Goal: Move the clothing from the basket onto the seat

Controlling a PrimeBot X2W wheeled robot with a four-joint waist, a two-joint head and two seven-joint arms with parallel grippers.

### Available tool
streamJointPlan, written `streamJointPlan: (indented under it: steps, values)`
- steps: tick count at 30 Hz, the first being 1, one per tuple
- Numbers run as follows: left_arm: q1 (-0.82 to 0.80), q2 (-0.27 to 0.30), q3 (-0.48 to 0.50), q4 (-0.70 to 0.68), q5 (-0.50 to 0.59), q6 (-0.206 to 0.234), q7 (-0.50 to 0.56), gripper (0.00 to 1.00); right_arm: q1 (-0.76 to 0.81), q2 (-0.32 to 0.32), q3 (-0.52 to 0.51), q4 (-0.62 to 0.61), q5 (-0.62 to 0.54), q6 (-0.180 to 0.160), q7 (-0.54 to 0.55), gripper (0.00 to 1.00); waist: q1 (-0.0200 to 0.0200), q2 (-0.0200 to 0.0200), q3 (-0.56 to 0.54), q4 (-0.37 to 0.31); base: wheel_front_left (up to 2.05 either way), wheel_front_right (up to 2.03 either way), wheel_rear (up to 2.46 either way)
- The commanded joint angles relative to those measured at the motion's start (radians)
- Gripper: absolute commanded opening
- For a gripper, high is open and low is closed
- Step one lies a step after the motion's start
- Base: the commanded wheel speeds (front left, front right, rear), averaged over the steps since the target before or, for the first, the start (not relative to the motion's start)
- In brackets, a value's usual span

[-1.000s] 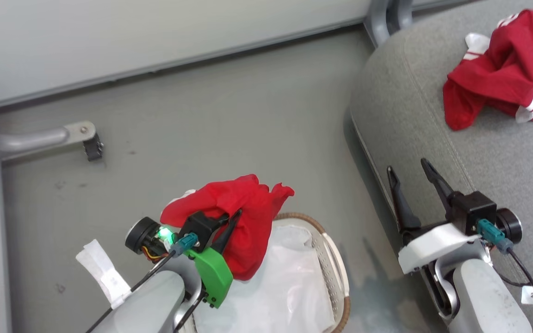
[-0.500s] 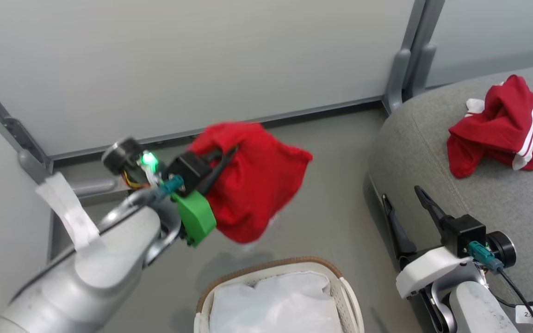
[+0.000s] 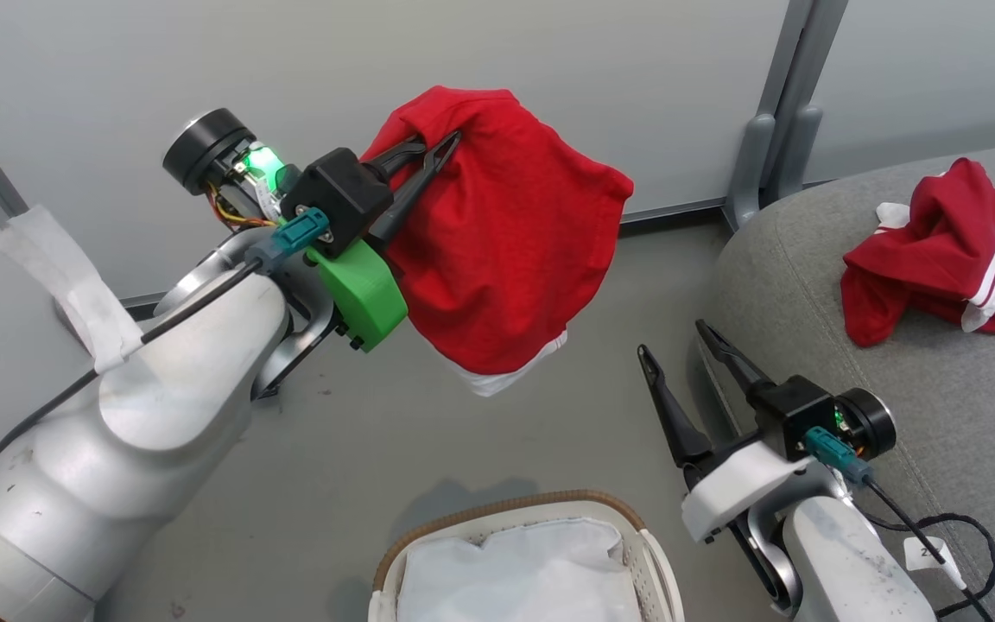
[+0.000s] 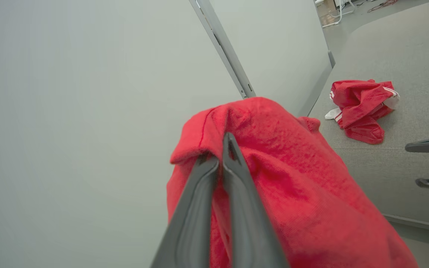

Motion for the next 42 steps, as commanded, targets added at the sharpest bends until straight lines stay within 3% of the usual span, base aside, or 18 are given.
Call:
streamJointPlan:
  steps: [1,22,38,39,40,41,42]
  values:
    - [-0.02,-0.003,0.0,-0.005,-0.008,0.002,-0.002,0.0,-0.013,-0.004,0.015,0.008,0.001,-0.001,-0.005,1.0,0.0001,0.0,0.001,0.002,0.0,0.0,0.0]
    - [-0.071,-0.031,-0.036,-0.096,-0.009,0.002,-0.001,0.0,-0.212,-0.004,0.213,0.225,-0.037,-0.001,-0.005,1.0,0.0001,0.0,0.01,0.027,0.0,0.0,0.0]
    - [-0.031,-0.02,-0.045,-0.097,-0.035,0.012,0.004,0.0,-0.179,-0.004,0.181,0.005,0.009,-0.001,-0.005,1.0,0.0001,0.0,0.008,0.024,0.0,0.0,0.0]
    - [-0.03,-0.021,-0.044,-0.096,-0.038,0.013,0.003,0.0,-0.178,-0.004,0.18,-0.007,0.01,-0.001,-0.005,0.58,0.0001,0.0,0.008,0.024,0.0,0.0,0.0]
    - [-0.027,-0.021,-0.043,-0.094,-0.043,0.014,0.003,0.0,-0.177,-0.004,0.18,-0.019,0.013,-0.001,-0.005,0.41,0.0001,0.0,0.008,0.024,0.0,0.0,0.0]
    - [-0.024,-0.02,-0.041,-0.091,-0.047,0.015,0.001,0.0,-0.173,-0.004,0.181,-0.028,0.015,-0.001,-0.005,0.05,0.0001,0.0,0.008,0.023,0.0,0.0,0.0]
    - [-0.02,-0.018,-0.04,-0.088,-0.052,0.016,0.0,0.0,-0.17,-0.004,0.183,-0.033,0.015,-0.001,-0.005,0.0,0.0001,0.0,0.008,0.023,0.0,0.0,0.0]
